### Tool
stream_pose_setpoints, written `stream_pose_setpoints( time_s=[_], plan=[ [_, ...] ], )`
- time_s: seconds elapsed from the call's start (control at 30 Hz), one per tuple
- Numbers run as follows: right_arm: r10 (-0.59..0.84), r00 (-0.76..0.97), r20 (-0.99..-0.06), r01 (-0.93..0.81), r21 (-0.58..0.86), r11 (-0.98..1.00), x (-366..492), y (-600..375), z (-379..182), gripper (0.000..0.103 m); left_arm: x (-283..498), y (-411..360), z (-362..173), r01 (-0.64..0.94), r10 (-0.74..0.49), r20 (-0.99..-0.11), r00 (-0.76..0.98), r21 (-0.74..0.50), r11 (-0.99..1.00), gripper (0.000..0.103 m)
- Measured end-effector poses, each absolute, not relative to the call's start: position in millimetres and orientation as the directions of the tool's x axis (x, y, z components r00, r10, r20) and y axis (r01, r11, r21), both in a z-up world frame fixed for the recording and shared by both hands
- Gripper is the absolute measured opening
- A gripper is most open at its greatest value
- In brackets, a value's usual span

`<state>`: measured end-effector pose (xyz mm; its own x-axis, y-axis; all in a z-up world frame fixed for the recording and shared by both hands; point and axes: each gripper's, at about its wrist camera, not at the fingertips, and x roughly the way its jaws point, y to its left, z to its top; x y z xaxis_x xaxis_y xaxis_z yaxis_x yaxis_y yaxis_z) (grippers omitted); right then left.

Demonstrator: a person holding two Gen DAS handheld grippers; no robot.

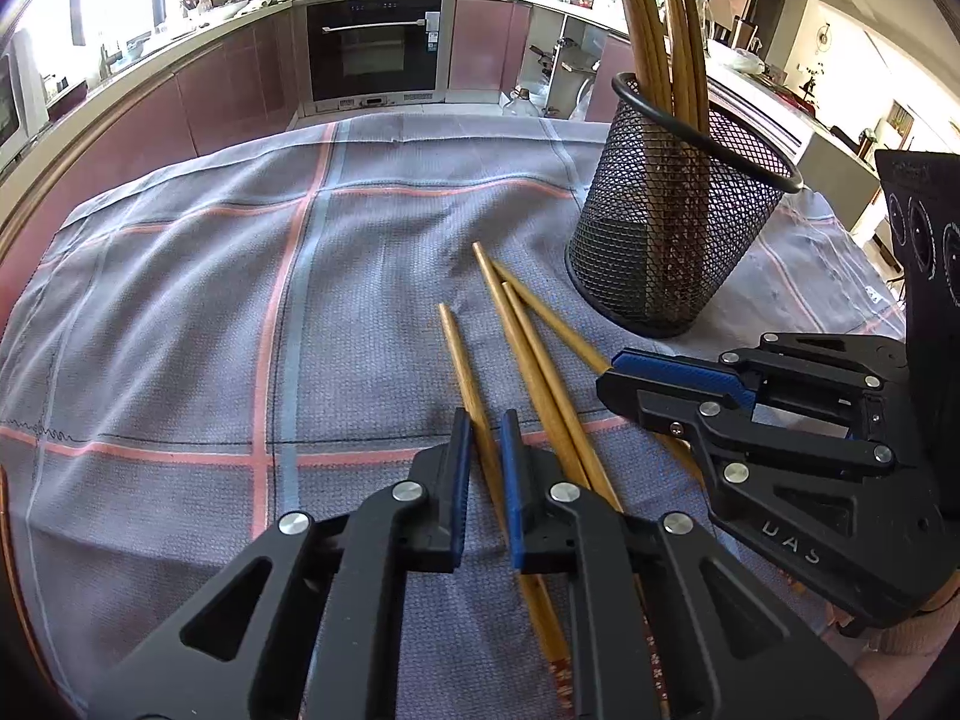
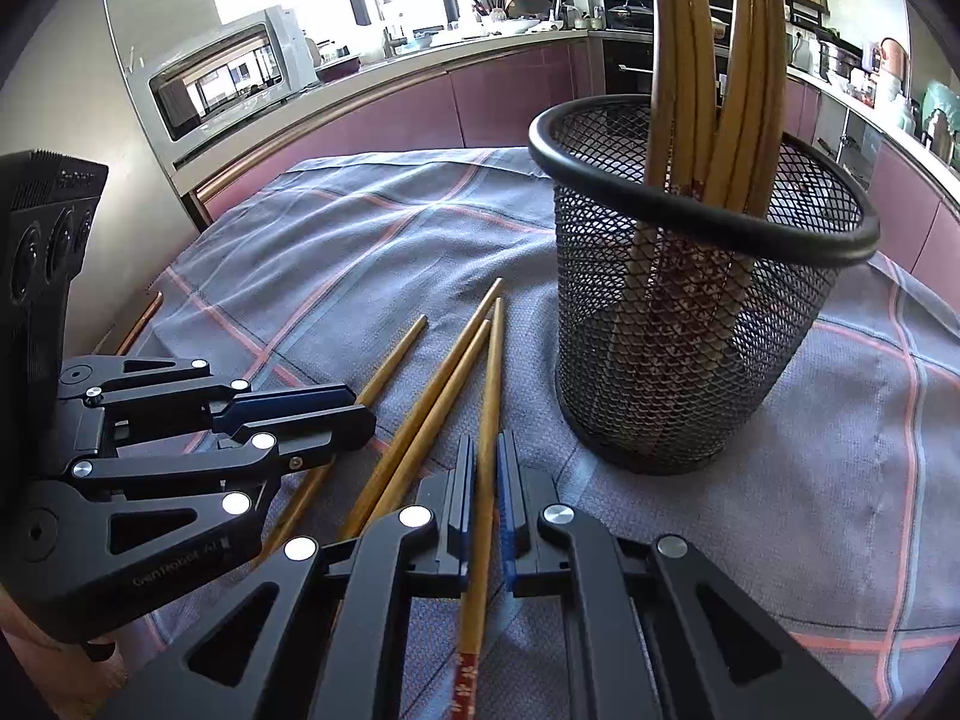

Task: Organize utensils
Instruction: 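Raise the right tool's chopstick upright over the mesh cup while the left tool carries its own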

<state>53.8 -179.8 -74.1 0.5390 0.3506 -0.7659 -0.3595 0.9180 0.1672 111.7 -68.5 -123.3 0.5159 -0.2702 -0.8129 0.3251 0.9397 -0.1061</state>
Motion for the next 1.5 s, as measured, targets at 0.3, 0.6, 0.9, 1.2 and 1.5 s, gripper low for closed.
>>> stream_pose_setpoints(
  time_s=[0.3, 0.6, 0.9, 1.2, 1.5],
  plan=[
    [0.386, 0.532, -0.754, -0.362, 0.209, 0.908, 50.0, -185.8, -71.9, 0.005, 108.0, -69.1, -122.4, 0.323, -0.286, -0.809, 0.515, -0.126, 0.938, 0.007],
    [0.454, 0.534, -0.713, -0.393, 0.266, 0.88, 37.0, -196.2, -57.5, 0.005, 99.5, -62.8, -106.6, 0.318, -0.296, -0.783, 0.546, -0.133, 0.939, 0.007],
    [0.501, 0.569, -0.652, -0.422, 0.291, 0.858, 22.9, -203.7, -32.3, 0.005, 85.6, -52.4, -73.3, 0.34, -0.357, -0.73, 0.583, -0.179, 0.923, 0.007],
    [0.526, 0.616, -0.586, -0.431, 0.309, 0.848, 16.2, -218.0, -11.2, 0.005, 72.3, -50.9, -45.1, 0.369, -0.402, -0.684, 0.609, -0.204, 0.907, 0.007],
    [0.535, 0.662, -0.525, -0.432, 0.315, 0.845, 13.4, -230.6, 8.2, 0.005, 62.8, -45.0, -21.3, 0.387, -0.438, -0.637, 0.635, -0.229, 0.893, 0.007]
  ],
)
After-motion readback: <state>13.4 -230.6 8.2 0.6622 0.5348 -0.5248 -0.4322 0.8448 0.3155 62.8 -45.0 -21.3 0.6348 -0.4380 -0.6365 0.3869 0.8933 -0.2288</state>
